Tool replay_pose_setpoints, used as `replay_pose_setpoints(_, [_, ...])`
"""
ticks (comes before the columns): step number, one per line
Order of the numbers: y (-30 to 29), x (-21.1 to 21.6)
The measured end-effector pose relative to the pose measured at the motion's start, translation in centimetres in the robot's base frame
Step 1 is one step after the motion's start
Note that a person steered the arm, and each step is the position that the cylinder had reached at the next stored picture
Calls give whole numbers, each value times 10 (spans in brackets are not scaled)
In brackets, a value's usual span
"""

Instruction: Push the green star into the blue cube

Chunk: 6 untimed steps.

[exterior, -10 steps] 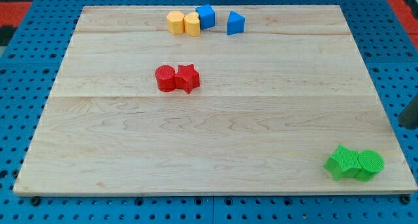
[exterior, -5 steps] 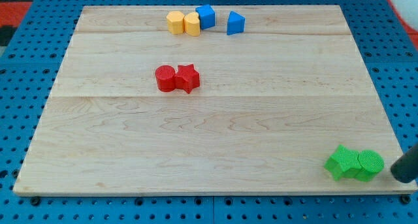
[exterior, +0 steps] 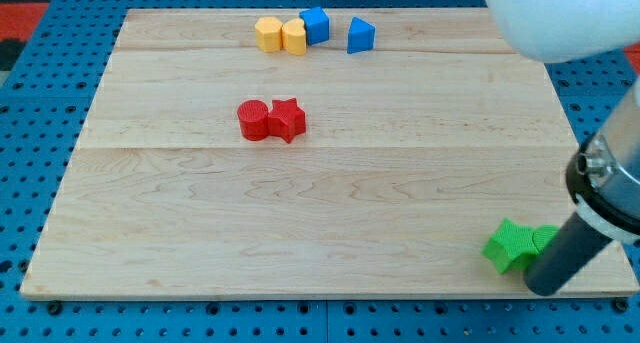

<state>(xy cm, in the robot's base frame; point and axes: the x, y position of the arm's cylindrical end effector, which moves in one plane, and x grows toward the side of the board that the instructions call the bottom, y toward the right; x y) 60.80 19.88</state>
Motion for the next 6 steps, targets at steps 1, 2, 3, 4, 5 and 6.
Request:
replay_pose_setpoints(1, [-10, -26])
replay_pose_setpoints(2, [-72, -58])
replay_pose_setpoints(3, [-75, -98])
replay_pose_setpoints(4, [-62, -133])
replay_pose_setpoints(5, [-68, -178])
replay_pose_setpoints(6, [-31, -190])
